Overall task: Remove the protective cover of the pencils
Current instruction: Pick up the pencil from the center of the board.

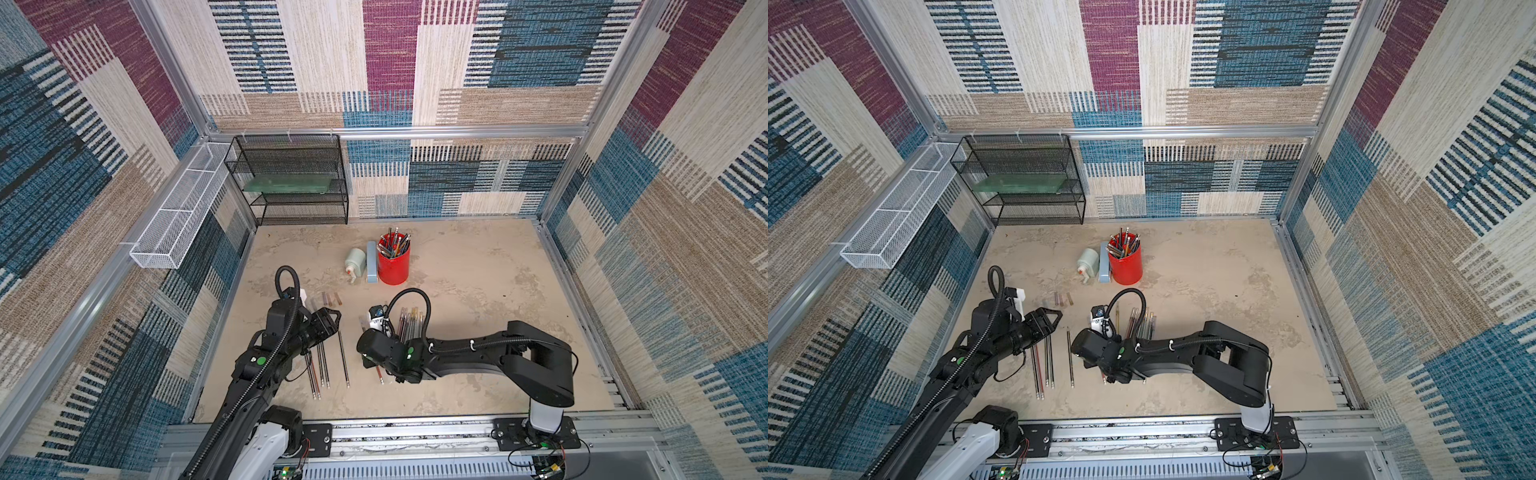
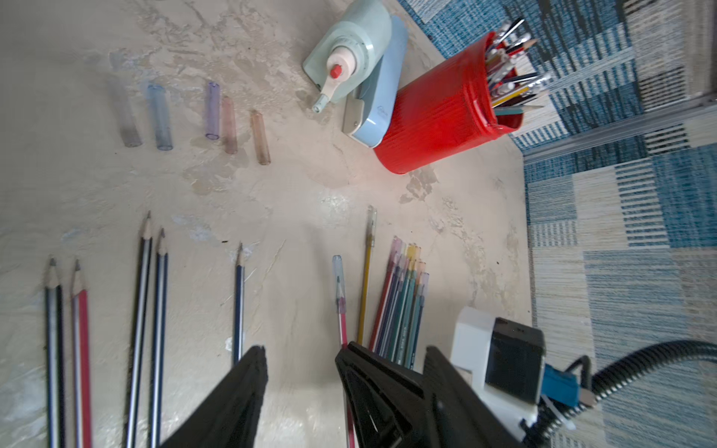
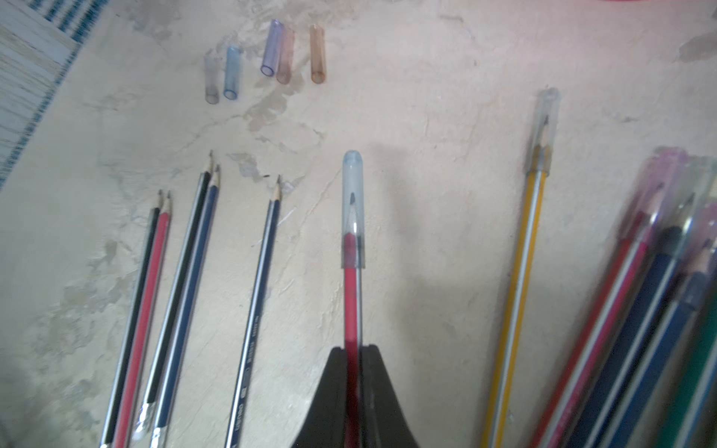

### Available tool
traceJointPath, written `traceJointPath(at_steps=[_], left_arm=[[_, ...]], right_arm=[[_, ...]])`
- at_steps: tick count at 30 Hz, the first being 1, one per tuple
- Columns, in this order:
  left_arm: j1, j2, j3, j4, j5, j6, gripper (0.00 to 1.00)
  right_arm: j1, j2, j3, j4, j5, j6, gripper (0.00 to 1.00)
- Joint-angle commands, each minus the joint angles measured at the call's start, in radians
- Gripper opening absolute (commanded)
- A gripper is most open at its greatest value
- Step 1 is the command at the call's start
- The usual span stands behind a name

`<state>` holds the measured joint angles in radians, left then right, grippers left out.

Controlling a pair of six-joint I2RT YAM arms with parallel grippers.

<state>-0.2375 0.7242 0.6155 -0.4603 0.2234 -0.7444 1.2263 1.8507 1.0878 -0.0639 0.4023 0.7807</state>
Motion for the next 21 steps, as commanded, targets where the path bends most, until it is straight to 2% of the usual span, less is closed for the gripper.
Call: traceJointPath(at_steps=[1, 3, 11, 21], left_arm=[[0.001, -0.004, -0.03, 0.108, 0.089, 0.005, 0.71], [0.001, 0.006, -0.043, 0.149, 0.12, -0.012, 0.74], [-0.006, 0.093, -0.07, 0.284, 0.23, -0.055, 0.74], [-0.02, 0.129, -0.083, 0.305, 0.224, -0.063, 0.7]], right_arm=[[0.004, -0.046, -0.048, 0.163, -0.032, -0.033, 0.08], [0.002, -0.068, -0.064, 0.187, -0.042, -0.033, 0.06], [0.019, -0.148, -0.137, 0.274, -0.025, -0.044, 0.05], [0.026, -0.183, -0.145, 0.289, -0.012, -0.049, 0.04]])
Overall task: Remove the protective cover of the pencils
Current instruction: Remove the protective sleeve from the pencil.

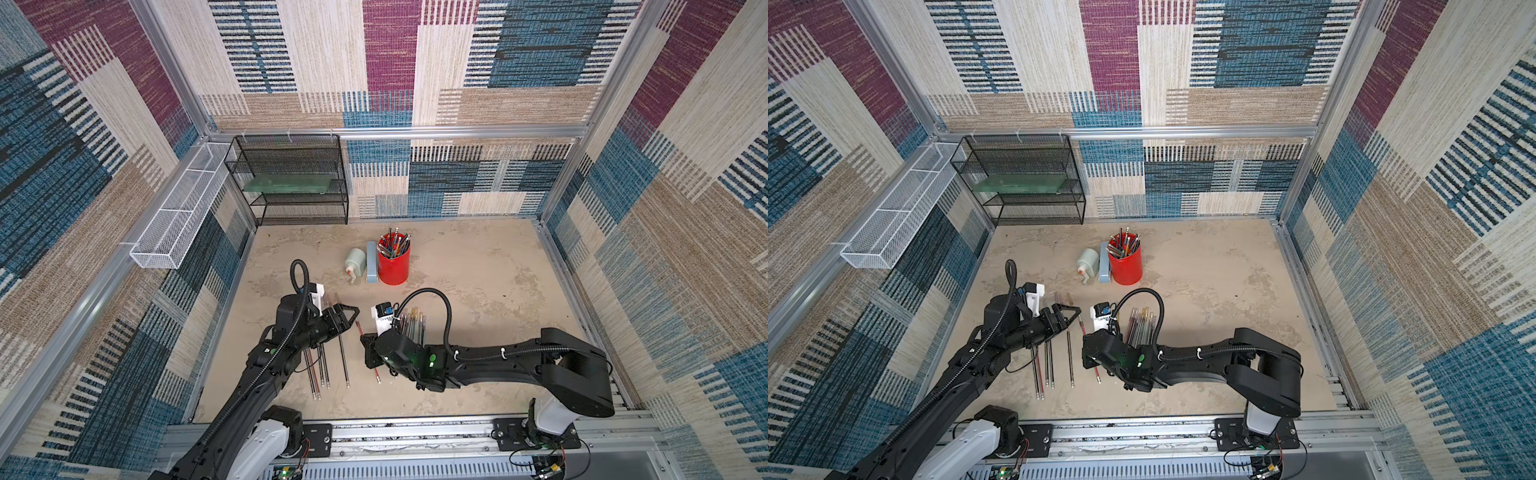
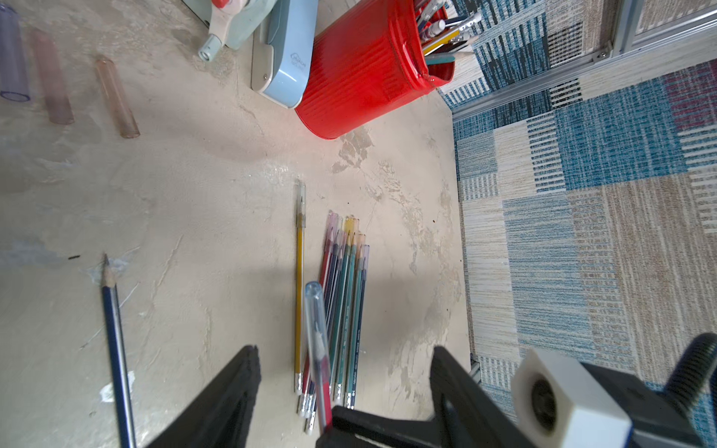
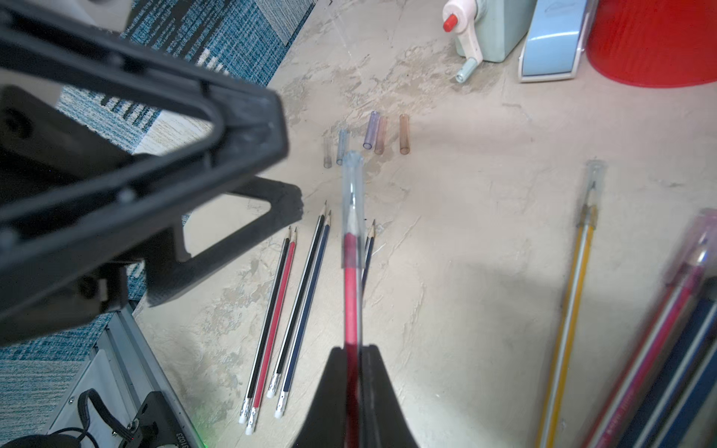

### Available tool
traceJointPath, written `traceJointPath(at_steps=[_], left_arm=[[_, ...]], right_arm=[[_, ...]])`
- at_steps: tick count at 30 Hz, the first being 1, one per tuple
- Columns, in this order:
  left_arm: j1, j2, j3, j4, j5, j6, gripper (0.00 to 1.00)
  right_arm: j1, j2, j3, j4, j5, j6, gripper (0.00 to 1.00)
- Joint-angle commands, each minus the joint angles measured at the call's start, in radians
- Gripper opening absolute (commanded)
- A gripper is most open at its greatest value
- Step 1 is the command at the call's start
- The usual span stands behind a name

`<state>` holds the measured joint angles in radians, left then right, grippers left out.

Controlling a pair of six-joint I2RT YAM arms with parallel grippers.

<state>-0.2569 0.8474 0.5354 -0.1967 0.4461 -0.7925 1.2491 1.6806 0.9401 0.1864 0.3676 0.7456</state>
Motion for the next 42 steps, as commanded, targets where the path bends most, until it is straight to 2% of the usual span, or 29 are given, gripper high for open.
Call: traceJointPath(at_steps=[1, 7, 11, 19, 26, 31, 42], left_arm=[[-0.002, 0.011, 0.001, 0.043, 0.007, -0.013, 0.68], [-0.01, 0.036, -0.006, 0.052, -0.005, -0.007, 0.6], [-0.011, 0.054, 0.008, 0.054, 0.009, -0.005, 0.47], [-0.013, 0.055, 0.023, 0.026, -0.011, 0.001, 0.35], [-0.013, 0.053, 0.016, 0.02, -0.031, 0.001, 0.32], [-0.015, 0.045, 0.02, 0.01, -0.023, 0.0, 0.23], [-0.015, 0.037, 0.055, -0.025, -0.055, -0.01, 0.17]], right_arm=[[0.002, -0.016, 0.006, 0.039, 0.018, -0.015, 0.04], [0.007, -0.018, 0.018, 0.052, 0.017, -0.036, 0.04], [0.01, -0.013, 0.039, 0.045, -0.004, -0.041, 0.04], [0.016, -0.02, 0.033, 0.043, -0.004, -0.049, 0.04], [0.019, -0.028, 0.018, 0.054, -0.004, -0.051, 0.04], [0.022, -0.027, 0.017, 0.061, -0.008, -0.058, 0.04], [0.021, -0.022, 0.013, 0.067, -0.009, -0.068, 0.03]])
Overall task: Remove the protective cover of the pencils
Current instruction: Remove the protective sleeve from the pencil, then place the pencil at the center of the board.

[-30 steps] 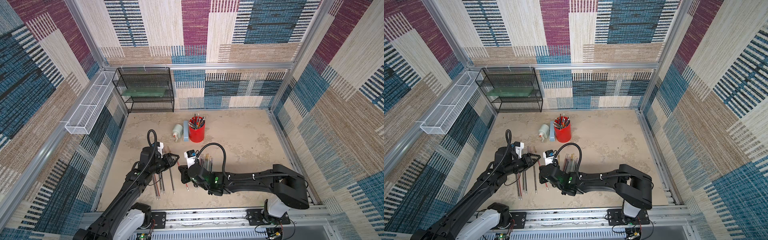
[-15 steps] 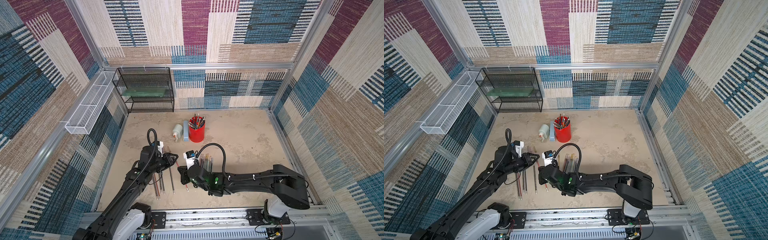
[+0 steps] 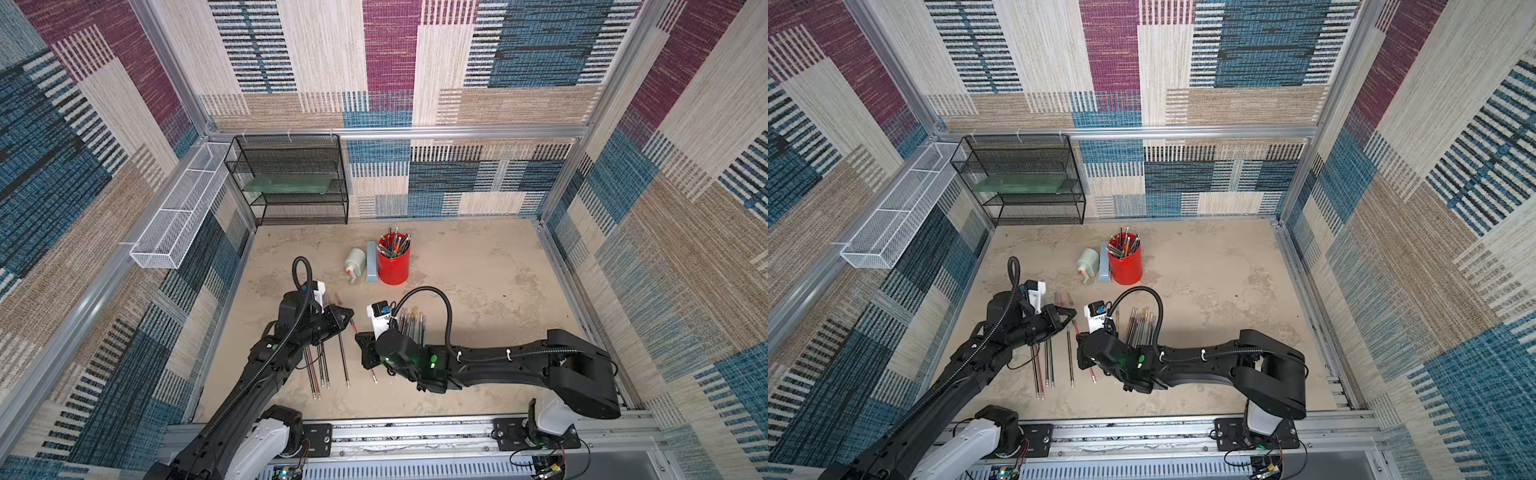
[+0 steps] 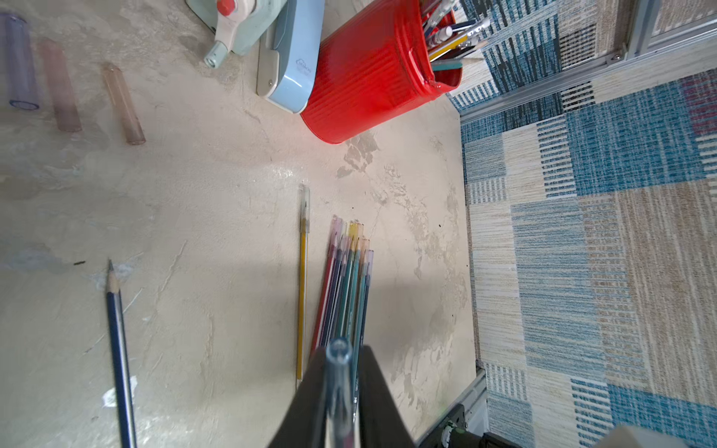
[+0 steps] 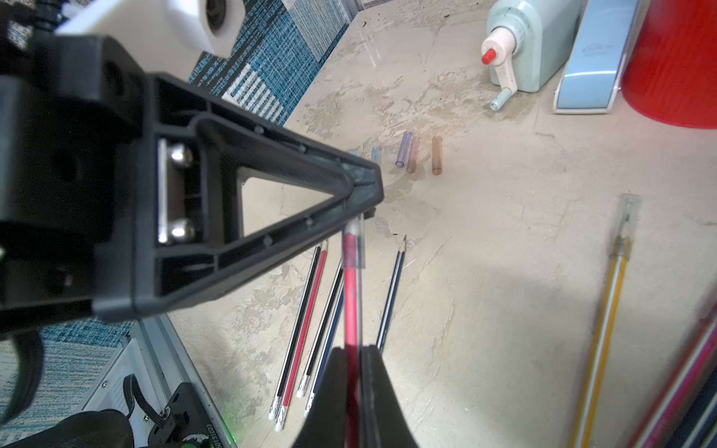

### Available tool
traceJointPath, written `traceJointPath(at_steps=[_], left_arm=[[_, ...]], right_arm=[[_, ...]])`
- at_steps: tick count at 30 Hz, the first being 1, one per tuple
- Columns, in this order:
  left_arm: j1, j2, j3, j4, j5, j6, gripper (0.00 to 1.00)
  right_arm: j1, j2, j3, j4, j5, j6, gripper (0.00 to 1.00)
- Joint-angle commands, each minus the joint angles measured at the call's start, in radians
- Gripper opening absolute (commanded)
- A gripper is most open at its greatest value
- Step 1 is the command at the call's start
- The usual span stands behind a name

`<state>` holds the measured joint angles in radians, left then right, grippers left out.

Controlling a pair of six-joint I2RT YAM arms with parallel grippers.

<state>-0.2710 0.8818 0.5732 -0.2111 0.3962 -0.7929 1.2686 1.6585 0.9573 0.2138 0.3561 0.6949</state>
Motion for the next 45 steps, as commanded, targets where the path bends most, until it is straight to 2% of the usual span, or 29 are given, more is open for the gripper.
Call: traceJointPath(at_steps=[1, 7, 24, 33, 36, 39, 45], left_arm=[[0.0, 0.005, 0.029, -0.016, -0.001, -0.012, 0.15], [0.0, 0.005, 0.059, -0.038, -0.008, -0.005, 0.07], [0.004, 0.078, 0.108, -0.037, -0.1, -0.014, 0.01], [0.012, 0.131, 0.165, -0.055, -0.141, 0.003, 0.02], [0.012, 0.169, 0.186, -0.062, -0.168, 0.025, 0.02], [0.012, 0.228, 0.224, -0.089, -0.18, 0.052, 0.02], [0.012, 0.359, 0.344, -0.175, -0.194, 0.15, 0.0]], right_arm=[[0.002, -0.003, -0.008, 0.039, 0.003, -0.013, 0.03], [0.004, -0.021, -0.024, 0.059, -0.004, -0.021, 0.04], [0.007, -0.035, -0.073, 0.086, -0.017, 0.004, 0.03], [0.008, -0.058, -0.117, 0.075, 0.015, 0.049, 0.03], [0.005, -0.046, -0.111, 0.021, 0.082, 0.101, 0.05], [-0.003, 0.006, -0.037, -0.137, 0.133, 0.204, 0.04], [-0.011, 0.14, 0.086, -0.233, 0.098, 0.249, 0.01]])
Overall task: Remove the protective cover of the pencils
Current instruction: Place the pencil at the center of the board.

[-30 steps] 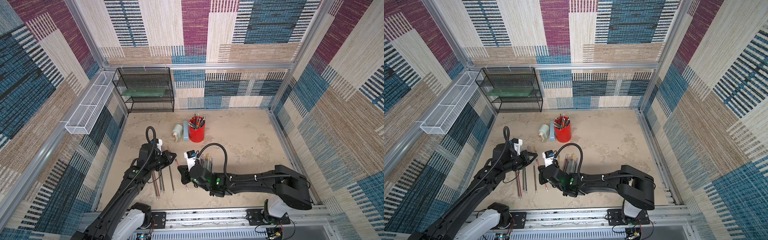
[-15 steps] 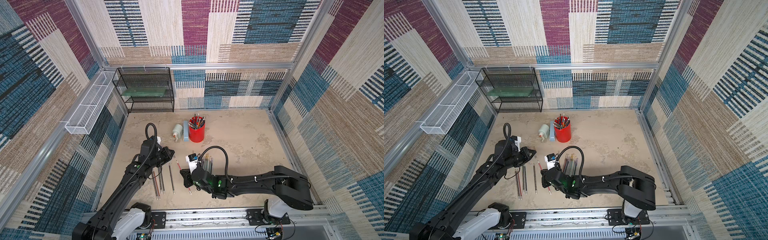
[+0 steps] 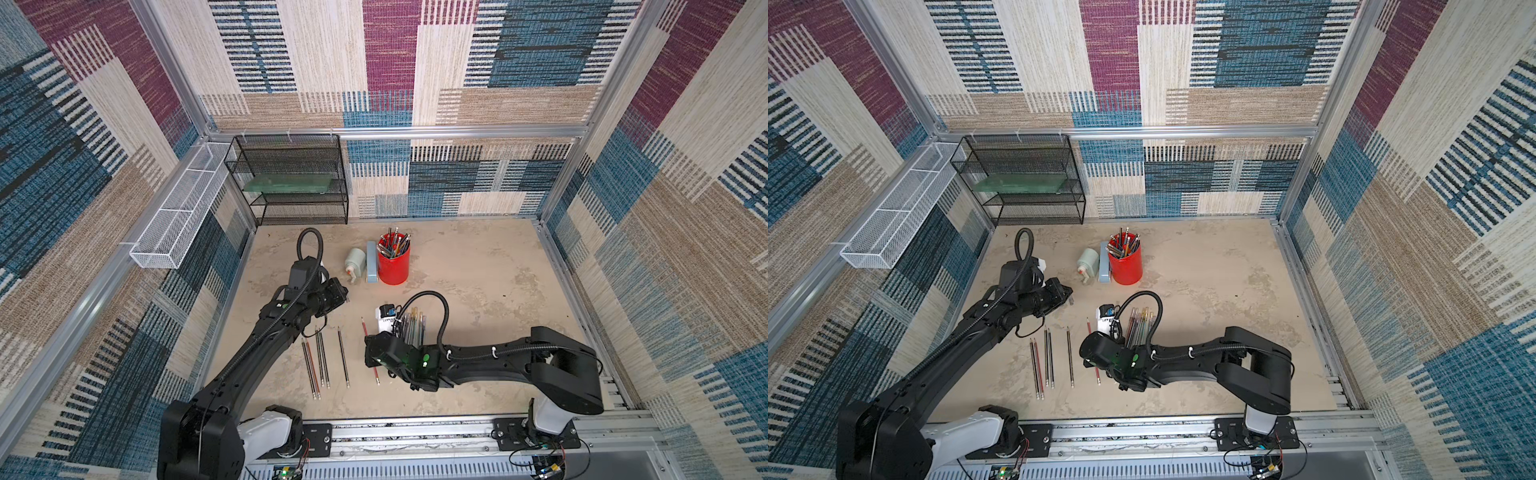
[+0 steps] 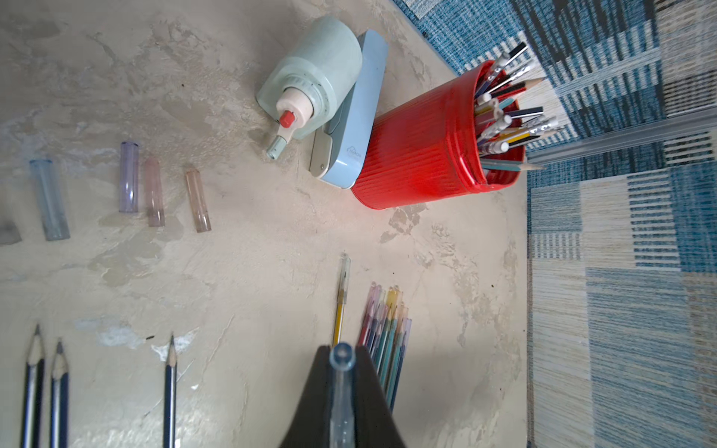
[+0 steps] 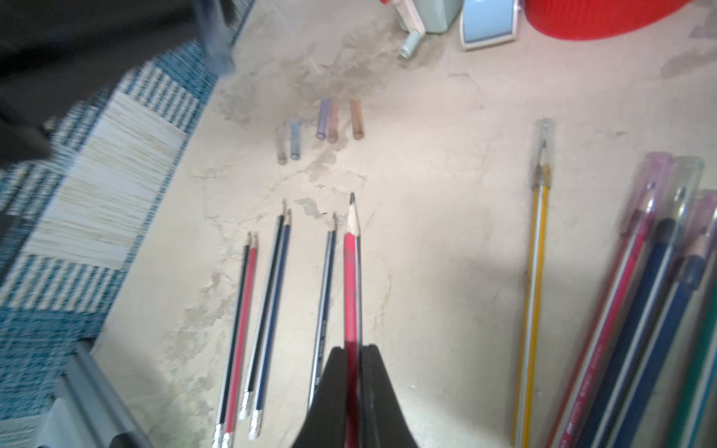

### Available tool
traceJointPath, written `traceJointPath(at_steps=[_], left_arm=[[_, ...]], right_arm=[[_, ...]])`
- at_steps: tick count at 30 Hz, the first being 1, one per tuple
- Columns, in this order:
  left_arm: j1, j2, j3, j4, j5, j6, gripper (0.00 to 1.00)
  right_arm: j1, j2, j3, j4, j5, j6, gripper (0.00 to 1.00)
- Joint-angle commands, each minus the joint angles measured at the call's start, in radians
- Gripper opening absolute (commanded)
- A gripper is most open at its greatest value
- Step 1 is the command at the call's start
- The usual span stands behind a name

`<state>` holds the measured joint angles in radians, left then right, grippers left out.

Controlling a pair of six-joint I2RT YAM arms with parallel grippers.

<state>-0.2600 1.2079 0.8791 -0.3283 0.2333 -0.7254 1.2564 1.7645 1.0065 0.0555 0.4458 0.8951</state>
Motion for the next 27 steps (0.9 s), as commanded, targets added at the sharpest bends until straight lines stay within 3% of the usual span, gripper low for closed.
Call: traceJointPath(at_steps=[1, 6, 16, 27], left_arm=[[0.001, 0.056, 0.062, -0.083, -0.043, 0.106, 0.0], [0.001, 0.161, 0.156, -0.183, -0.077, 0.189, 0.0], [0.002, 0.289, 0.189, -0.176, -0.102, 0.198, 0.0], [0.002, 0.323, 0.205, -0.179, -0.091, 0.186, 0.0]], right_arm=[[-0.003, 0.055, 0.06, -0.091, -0.002, 0.052, 0.01], [-0.022, 0.144, 0.118, -0.09, -0.085, 0.05, 0.0], [-0.056, 0.253, 0.189, -0.093, -0.185, 0.041, 0.0], [-0.046, 0.289, 0.216, -0.08, -0.234, 0.059, 0.01]])
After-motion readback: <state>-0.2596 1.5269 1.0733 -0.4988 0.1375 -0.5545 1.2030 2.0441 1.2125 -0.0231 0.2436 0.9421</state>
